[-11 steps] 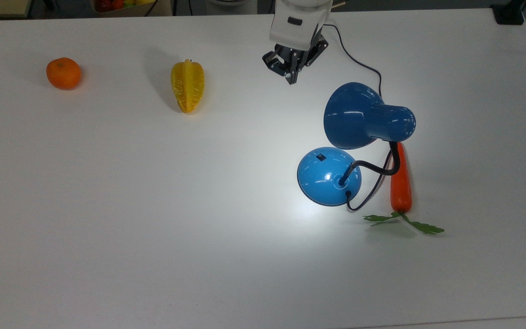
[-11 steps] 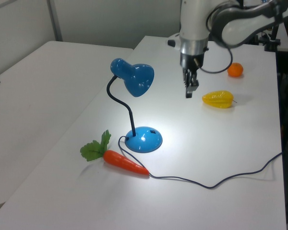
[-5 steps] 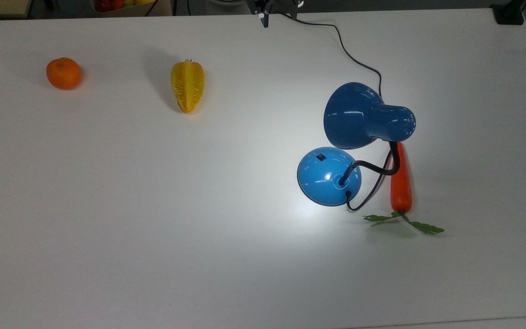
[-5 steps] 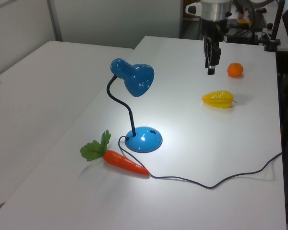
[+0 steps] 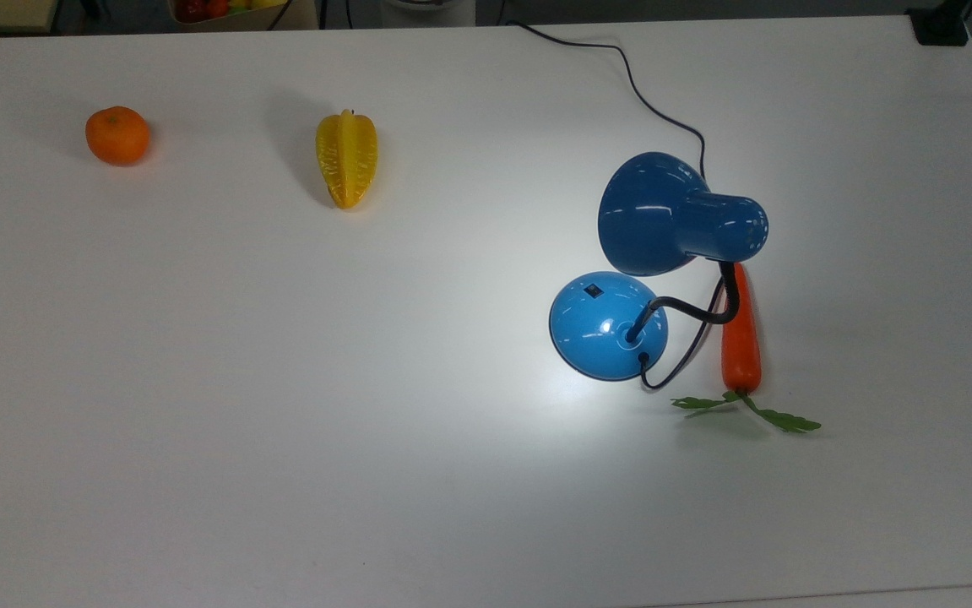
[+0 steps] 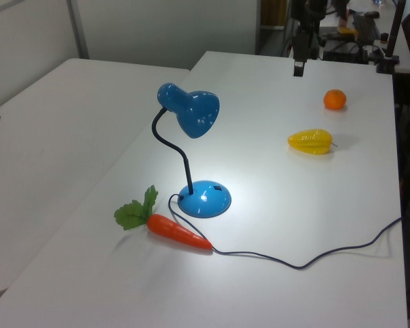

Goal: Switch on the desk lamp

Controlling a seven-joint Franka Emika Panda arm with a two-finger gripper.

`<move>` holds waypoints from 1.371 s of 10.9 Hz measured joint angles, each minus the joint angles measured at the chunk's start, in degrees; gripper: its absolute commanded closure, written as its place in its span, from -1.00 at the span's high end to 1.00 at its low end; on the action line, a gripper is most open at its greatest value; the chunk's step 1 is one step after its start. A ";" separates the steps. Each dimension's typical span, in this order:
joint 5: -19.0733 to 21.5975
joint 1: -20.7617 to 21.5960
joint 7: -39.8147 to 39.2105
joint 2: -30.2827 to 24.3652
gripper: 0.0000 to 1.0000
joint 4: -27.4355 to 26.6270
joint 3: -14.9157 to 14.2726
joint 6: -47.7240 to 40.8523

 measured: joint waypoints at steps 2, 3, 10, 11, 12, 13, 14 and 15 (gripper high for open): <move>3.27 -0.08 0.48 0.14 1.00 1.29 -3.68 0.01; 3.98 -0.07 0.41 0.29 1.00 2.14 -5.30 0.53; 3.36 -0.55 -10.72 3.23 1.00 2.86 -6.55 6.05; 3.27 -0.59 -11.13 3.32 1.00 2.85 -6.54 6.05; 2.79 -0.48 -11.27 3.43 1.00 2.82 -6.49 6.05; 2.16 -0.35 -11.28 3.53 1.00 2.79 -6.39 6.05; 1.85 -0.23 -11.28 3.55 1.00 2.77 -6.36 6.05; 1.79 -0.13 -11.28 3.56 1.00 2.76 -6.36 6.05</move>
